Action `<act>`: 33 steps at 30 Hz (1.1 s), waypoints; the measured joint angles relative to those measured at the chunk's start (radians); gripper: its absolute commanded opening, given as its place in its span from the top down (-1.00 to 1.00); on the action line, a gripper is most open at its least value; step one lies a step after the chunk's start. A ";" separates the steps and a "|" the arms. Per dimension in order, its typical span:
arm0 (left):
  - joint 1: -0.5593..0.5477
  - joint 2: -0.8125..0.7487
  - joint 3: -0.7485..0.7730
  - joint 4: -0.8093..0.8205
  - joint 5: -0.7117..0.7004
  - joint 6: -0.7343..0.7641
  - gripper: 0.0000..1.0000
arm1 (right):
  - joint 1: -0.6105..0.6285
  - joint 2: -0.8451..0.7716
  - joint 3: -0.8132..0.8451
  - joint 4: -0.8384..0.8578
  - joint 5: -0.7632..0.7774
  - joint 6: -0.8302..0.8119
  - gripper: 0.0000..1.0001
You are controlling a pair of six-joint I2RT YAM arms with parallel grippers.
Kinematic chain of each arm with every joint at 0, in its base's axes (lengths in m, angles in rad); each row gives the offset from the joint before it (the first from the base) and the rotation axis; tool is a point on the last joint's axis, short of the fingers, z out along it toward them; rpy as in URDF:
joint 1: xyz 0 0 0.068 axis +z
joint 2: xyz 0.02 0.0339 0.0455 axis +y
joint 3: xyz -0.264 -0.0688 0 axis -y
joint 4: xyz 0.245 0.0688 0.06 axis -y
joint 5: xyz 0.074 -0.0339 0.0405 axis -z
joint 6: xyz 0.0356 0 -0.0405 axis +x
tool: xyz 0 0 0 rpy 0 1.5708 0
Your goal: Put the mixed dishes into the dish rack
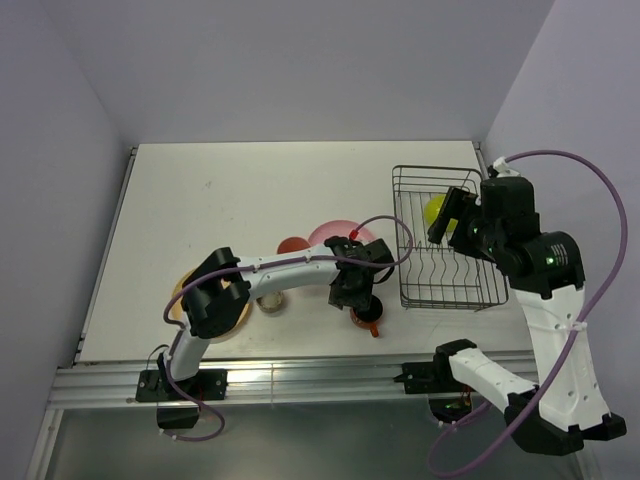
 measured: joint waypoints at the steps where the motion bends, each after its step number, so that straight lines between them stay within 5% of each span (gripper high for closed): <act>1: 0.000 0.007 0.000 -0.001 -0.001 -0.002 0.04 | 0.000 -0.006 0.007 -0.004 -0.006 0.000 -0.79; 9: 0.000 0.033 0.000 -0.001 -0.008 0.004 1.00 | 0.000 -0.030 0.072 -0.055 -0.037 -0.004 -0.80; 15: 0.000 0.031 0.011 -0.047 -0.034 0.012 1.00 | 0.000 0.014 0.133 -0.070 -0.111 -0.010 -0.79; 21: 0.037 -0.114 0.020 -0.078 0.009 0.047 1.00 | 0.000 0.079 0.135 -0.051 -0.382 -0.026 -0.79; 28: 0.322 -0.596 -0.090 0.211 0.341 -0.008 1.00 | 0.000 0.047 -0.050 0.171 -0.829 0.070 -0.79; 33: 0.425 -0.710 -0.153 0.454 0.548 -0.109 1.00 | 0.000 0.014 -0.172 0.430 -1.052 0.253 -0.77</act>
